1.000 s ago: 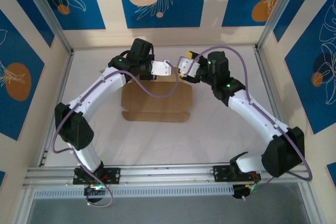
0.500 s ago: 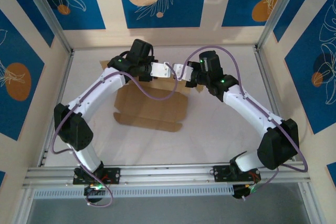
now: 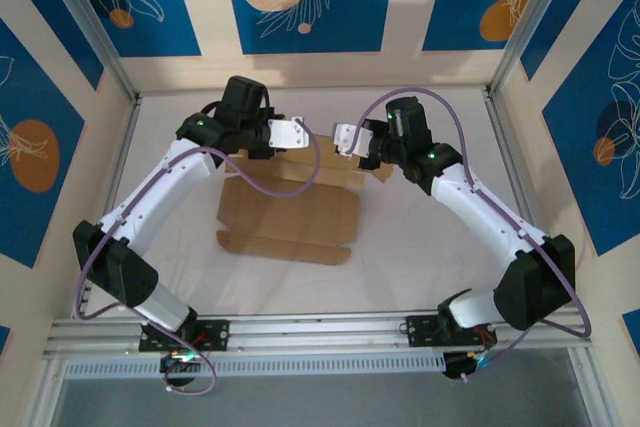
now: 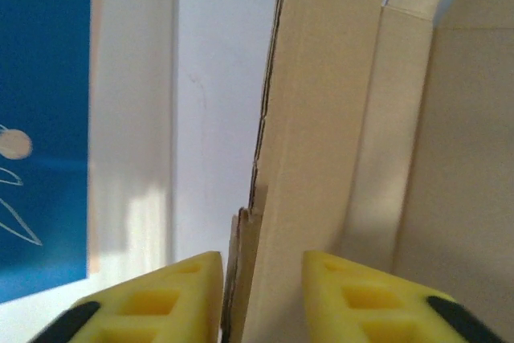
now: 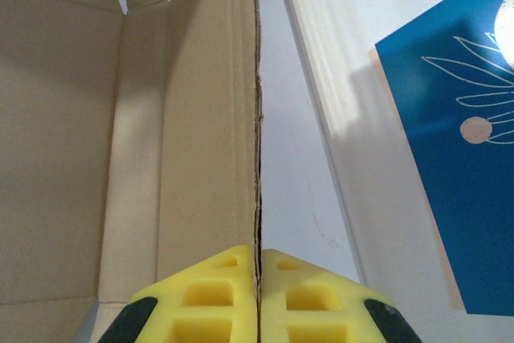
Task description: Fold the paper box
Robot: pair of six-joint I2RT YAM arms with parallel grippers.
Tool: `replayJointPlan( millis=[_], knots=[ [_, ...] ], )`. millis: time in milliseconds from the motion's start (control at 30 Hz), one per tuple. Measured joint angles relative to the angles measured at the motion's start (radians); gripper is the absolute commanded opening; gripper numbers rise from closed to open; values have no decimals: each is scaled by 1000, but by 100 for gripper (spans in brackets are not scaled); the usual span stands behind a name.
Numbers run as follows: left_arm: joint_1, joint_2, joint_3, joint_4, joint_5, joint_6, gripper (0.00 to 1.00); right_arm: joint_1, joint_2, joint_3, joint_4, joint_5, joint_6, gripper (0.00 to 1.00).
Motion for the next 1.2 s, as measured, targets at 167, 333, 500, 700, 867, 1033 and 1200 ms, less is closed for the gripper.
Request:
replayJointPlan(
  millis=[167,333,500,700,867,1033,1200],
  knots=[
    [-1,-1,-35,25,-1,20,0,1,0,0,-19,5,-5,7],
    [-1,-21,-112,117,-22,23,0,2,-1,1,-25,2,32,44],
    [0,-21,-175,150,-43,22,0,11,-30,2,-25,-46,140,54],
    [-19,-54,-261,258,-70,11,0,-28,-188,-39,75,-142,497,61],
    [-72,-98,-397,373,-122,15,0,-60,-232,40,10,-60,870,54],
    [-103,-114,-466,431,-152,19,0,-91,-148,154,-167,25,1116,44],
    [-111,-119,-466,437,-167,18,0,-175,-43,199,-388,-31,1328,55]
  ],
)
